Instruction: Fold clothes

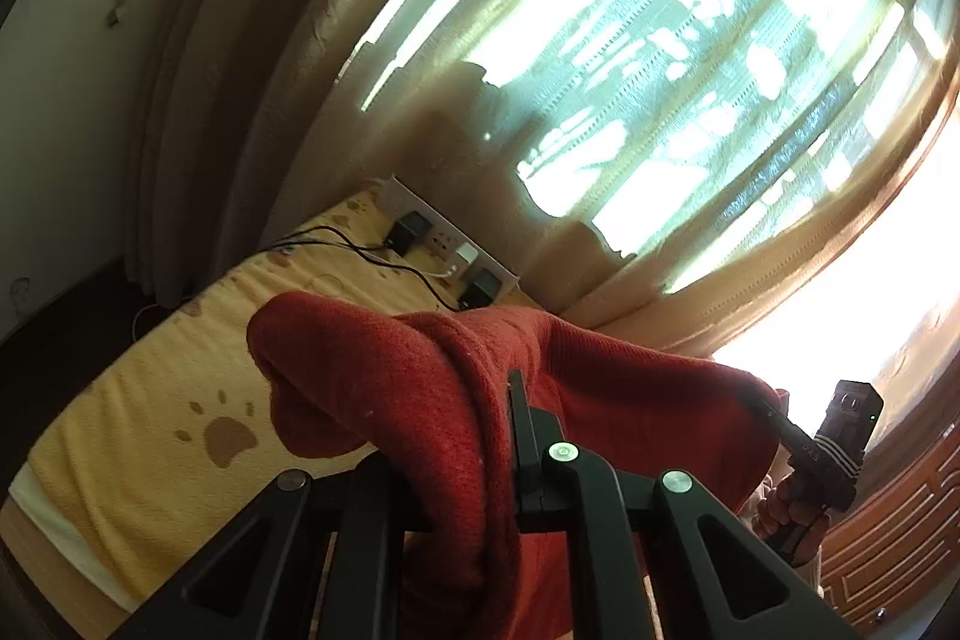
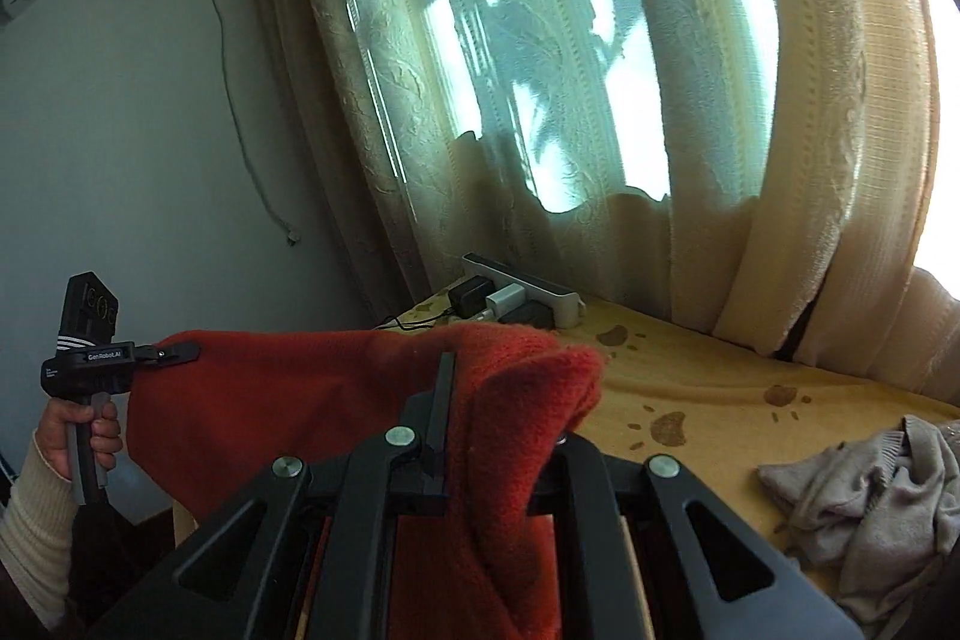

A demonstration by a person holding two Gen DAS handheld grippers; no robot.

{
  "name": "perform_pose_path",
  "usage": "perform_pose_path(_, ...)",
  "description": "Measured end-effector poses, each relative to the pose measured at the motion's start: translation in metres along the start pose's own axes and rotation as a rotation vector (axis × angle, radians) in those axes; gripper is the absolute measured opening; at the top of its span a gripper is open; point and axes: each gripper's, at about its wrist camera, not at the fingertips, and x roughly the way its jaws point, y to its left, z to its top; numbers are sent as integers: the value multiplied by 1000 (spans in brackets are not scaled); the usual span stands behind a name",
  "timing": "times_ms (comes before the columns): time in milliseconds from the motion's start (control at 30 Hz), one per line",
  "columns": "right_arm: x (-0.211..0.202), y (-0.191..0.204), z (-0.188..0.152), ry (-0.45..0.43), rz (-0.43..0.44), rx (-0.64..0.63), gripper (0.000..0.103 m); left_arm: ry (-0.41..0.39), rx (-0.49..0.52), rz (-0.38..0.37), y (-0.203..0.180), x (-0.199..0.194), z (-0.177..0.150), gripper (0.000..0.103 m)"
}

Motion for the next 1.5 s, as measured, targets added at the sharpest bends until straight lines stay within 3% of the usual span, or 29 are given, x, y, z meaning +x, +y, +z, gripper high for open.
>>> perform_pose_path(133,57,26,11,22,52,-11,11,-13,-28,90,38,-30,8,12)
perform_pose_path(200,95,26,5,77,36,0,11,44,-61,172,69,-22,4,12)
perform_pose_path(333,178,0,-42,272,-18,62,17,229,-179,317,144,18,-29,13)
perform_pose_path(400,205,-15,-72,365,-28,105,21,264,-197,343,164,30,-46,14)
perform_pose_path(467,206,-23,-87,368,-45,92,29,269,-210,343,177,37,-58,16)
perform_pose_path(533,198,-31,-93,353,-53,89,71,251,-216,319,180,35,-58,17)
perform_pose_path(600,186,-39,-94,330,-59,101,83,251,-208,316,181,35,-56,21)
perform_pose_path(767,158,-67,-98,334,47,179,83,203,-246,284,180,19,-60,30)
perform_pose_path(833,146,-74,-105,352,107,191,83,179,-269,271,183,7,-65,47)
perform_pose_path(900,135,-77,-113,371,170,191,83,154,-307,248,188,-7,-73,53)
perform_pose_path(1067,127,-70,-126,404,235,117,83,121,-349,190,189,-32,-92,57)
perform_pose_path(1367,160,-48,-127,426,298,72,81,188,-237,152,154,-33,-128,61)
perform_pose_path(1500,163,-34,-129,451,320,24,81,164,-210,153,150,-32,-131,62)
